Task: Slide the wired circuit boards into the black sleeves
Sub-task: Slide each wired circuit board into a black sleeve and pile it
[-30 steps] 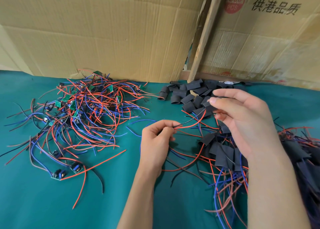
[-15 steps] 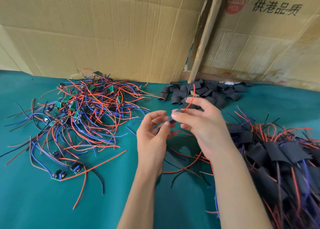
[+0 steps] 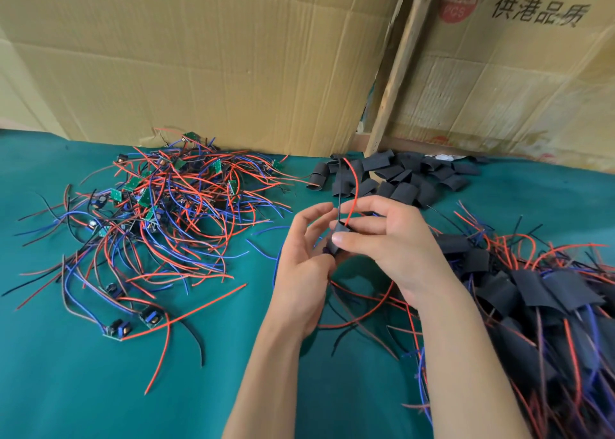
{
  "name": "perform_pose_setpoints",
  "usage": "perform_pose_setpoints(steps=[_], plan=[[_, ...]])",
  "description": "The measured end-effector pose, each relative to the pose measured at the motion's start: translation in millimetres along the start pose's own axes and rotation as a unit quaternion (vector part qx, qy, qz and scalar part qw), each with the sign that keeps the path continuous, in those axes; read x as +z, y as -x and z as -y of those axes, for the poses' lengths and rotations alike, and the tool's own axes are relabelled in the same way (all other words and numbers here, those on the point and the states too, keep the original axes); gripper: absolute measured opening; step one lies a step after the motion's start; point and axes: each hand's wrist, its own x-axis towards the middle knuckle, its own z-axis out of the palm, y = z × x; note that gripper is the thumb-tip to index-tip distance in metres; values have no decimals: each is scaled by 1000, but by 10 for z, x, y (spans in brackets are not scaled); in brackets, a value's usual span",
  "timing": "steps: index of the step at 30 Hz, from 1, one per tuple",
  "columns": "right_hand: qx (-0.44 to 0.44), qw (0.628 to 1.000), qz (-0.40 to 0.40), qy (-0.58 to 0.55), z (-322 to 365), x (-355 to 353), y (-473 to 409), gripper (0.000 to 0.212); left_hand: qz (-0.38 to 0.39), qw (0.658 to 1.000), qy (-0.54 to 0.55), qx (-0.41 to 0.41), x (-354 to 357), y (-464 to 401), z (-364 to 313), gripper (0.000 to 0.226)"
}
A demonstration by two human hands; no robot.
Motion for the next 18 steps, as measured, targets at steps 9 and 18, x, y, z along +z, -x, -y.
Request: perform_pose_setpoints(steps=[9, 18], plan=[[-18, 999, -19, -21, -47, 1, -26, 29, -47, 994, -102, 18, -6, -28, 89, 44], [-54, 993, -91, -58, -54, -30, -59, 25, -87, 984, -146, 60, -61, -59, 82, 19]])
